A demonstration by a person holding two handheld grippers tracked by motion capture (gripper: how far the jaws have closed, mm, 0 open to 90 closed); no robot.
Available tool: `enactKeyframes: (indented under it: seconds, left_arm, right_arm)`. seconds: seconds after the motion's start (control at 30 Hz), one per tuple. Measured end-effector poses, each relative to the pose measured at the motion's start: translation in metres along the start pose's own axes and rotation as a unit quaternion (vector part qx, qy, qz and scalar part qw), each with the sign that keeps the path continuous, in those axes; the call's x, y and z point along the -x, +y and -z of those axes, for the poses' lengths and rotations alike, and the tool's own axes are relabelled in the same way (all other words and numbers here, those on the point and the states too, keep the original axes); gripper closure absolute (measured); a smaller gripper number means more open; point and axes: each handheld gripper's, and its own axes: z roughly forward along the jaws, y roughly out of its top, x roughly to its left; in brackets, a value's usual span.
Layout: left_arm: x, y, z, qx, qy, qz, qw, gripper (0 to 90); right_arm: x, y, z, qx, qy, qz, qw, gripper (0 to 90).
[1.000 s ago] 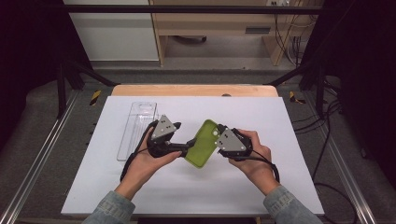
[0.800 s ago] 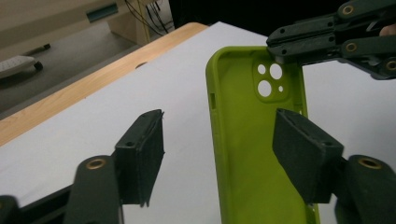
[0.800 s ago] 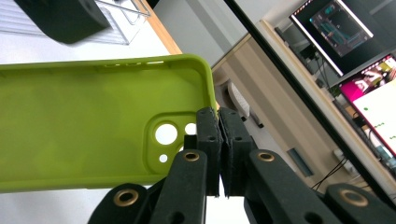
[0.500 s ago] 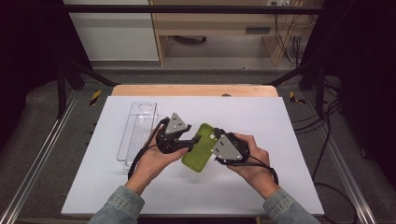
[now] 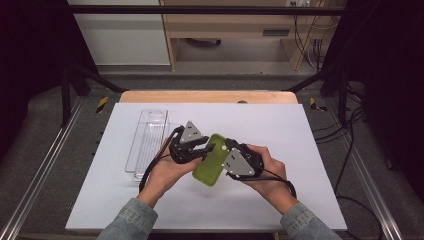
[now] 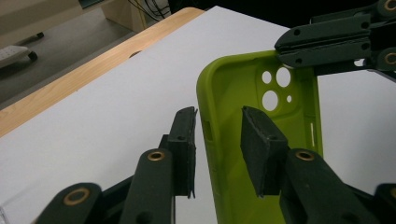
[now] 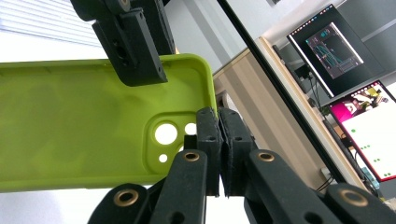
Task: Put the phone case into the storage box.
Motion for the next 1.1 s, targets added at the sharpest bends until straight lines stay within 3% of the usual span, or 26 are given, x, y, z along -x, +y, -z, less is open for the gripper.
enactKeyframes:
  seconds: [0.33, 0.43, 0.67, 1.03, 1.1]
  left_arm:
    - [-0.001, 0.001, 0.001, -0.005, 0.001, 0.008, 1.0, 72.6]
    - [-0.002, 0.002, 0.002, -0.003, 0.005, 0.013, 0.9999, 78.3]
    - [0.0, 0.001, 0.004, 0.013, 0.03, 0.031, 0.999, 84.3]
    - [0.004, -0.006, 0.003, 0.018, 0.068, 0.029, 0.9971, 86.7]
    - [0.003, -0.008, 0.002, 0.021, 0.078, 0.033, 0.9962, 87.1]
  right_arm:
    - [-0.003, 0.003, 0.001, 0.001, -0.002, 0.01, 1.0, 88.1]
    - [-0.004, 0.003, 0.001, 0.002, -0.003, 0.014, 0.9999, 88.0]
    - [-0.005, 0.005, 0.001, 0.002, -0.005, 0.014, 0.9999, 87.8]
    - [-0.005, 0.007, -0.002, 0.01, 0.016, -0.01, 0.9998, 85.4]
    - [-0.006, 0.009, -0.002, 0.015, 0.029, -0.021, 0.9993, 76.9]
